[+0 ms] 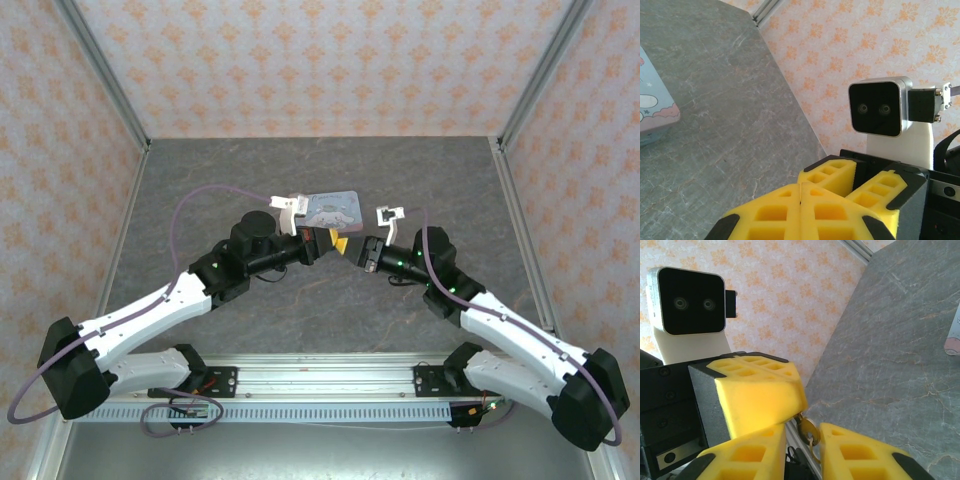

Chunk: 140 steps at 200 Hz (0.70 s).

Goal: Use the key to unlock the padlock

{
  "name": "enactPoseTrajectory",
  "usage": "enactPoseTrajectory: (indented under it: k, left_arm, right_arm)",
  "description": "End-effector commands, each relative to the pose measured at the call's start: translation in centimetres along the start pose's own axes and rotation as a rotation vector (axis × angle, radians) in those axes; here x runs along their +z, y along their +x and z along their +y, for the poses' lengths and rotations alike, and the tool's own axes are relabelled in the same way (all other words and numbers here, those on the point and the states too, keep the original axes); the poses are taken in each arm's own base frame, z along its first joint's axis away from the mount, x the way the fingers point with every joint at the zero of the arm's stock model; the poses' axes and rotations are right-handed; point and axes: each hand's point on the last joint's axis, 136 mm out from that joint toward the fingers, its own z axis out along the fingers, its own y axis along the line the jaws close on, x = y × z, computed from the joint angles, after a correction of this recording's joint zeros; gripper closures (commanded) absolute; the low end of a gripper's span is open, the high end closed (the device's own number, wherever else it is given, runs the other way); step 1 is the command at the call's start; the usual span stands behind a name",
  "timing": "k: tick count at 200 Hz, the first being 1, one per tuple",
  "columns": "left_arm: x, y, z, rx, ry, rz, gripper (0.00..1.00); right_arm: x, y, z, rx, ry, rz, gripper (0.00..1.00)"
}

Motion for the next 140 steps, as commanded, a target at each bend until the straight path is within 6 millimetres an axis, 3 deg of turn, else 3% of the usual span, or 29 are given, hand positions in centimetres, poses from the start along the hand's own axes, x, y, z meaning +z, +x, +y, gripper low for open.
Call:
enactPoseTrajectory:
  k: [1,78,115,140]
  left_arm:
    - [-0.1,-0.6,-1.2,0.032,0.032,-0.001,1.00]
    - [-0.3,-0.8,-0.7,0.035,-0.002,-0.010,1.00]
    - [-1.5,-1.8,0.9,0.048,-0.107,-0.056,0.74]
    - [-2.5,-2.3,3.6,0.017,-0.200,-0.076,0.63]
  right_arm:
    - [0.1,-1.5,2.0,-0.046,-0.045,-0.035,0.79]
    - [0.1,-1.4,1.1,-0.041,-0.003,-0.031,1.00]
    - [-0.3,-0.8,-0.8,-0.042,0.098,-0.019,1.00]
    - [-0.5,-0.8,-2.2,-0.034,0.152,-0.022,1.00]
